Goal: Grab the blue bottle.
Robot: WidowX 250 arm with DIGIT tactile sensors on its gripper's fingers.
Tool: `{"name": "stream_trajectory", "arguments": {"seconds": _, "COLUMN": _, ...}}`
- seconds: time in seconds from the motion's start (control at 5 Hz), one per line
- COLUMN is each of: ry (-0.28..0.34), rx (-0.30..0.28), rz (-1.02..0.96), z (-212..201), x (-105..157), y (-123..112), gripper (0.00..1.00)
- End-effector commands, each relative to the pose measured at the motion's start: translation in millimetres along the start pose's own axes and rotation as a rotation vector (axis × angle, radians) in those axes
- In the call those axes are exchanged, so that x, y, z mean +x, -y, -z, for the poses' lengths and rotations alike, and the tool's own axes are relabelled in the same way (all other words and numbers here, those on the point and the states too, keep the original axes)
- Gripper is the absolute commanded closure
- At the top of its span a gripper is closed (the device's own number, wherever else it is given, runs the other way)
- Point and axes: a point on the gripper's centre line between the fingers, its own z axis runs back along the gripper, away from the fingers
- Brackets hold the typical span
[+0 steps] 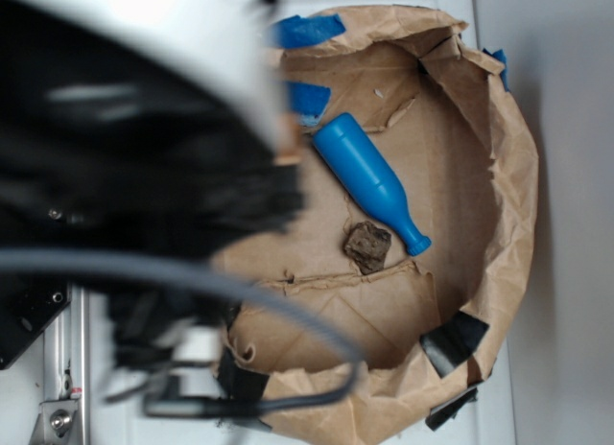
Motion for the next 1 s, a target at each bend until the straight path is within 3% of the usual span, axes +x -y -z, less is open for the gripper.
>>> {"name": "stream_trajectory", "arguments": {"seconds": 0.0, "ry": 0.031, "rx": -0.123, "rz": 0.212, "z": 4, "x": 25, "y": 1, "gripper": 0.00}}
{"name": "stream_trajectory", "arguments": {"seconds": 0.4, "ry": 0.031, "rx": -0.123, "rz": 0.212, "z": 4, "x": 25, "y": 1, "gripper": 0.00}}
{"name": "stream_trajectory", "arguments": {"seconds": 0.6, "ry": 0.032, "rx": -0.108, "rz": 0.333, "z": 42, "x": 44, "y": -22, "gripper": 0.00}}
{"name": "stream_trajectory", "arguments": {"seconds": 0.8, "ry": 0.036, "rx": -0.144, "rz": 0.402, "z": 59, "x": 52, "y": -35, "gripper": 0.00}}
